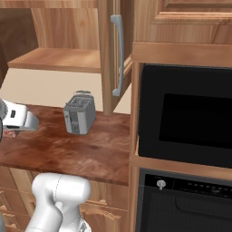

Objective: Open the cabinet. Pick the bar soap and place it next to the sink. Then close the cabinet.

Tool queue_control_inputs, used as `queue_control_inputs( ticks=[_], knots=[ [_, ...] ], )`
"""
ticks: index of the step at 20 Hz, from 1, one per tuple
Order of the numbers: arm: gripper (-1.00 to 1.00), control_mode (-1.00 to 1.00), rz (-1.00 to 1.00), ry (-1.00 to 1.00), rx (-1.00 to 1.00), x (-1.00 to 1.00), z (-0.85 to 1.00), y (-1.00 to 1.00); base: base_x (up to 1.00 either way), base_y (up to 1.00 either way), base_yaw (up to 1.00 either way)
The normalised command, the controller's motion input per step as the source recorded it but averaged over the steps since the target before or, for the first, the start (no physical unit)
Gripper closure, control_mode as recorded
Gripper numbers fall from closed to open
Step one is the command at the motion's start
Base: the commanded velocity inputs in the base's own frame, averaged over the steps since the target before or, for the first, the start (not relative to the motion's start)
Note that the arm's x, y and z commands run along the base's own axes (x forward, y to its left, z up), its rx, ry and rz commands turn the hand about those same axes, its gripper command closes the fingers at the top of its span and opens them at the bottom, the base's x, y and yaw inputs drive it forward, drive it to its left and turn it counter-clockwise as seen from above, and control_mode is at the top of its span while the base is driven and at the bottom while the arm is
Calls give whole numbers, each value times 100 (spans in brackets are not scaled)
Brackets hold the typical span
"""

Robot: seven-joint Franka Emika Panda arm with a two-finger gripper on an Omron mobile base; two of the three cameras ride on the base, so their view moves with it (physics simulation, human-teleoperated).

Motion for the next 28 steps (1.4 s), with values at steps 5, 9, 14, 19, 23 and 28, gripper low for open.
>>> queue_control_inputs(
  ticks=[5,9,14,19,23,28],
  knots=[
    [100,-100,0,0,0,0,0,0,0,0,0],
    [100,-100,0,0,0,0,0,1,0,0,0],
    [100,100,0,0,0,0,0,0,0,0,0],
    [100,100,0,0,0,0,0,0,-4,-10,0],
    [100,100,0,0,0,0,0,0,-55,-31,0],
    [100,100,0,0,0,0,0,0,-64,-20,0]
  ],
)
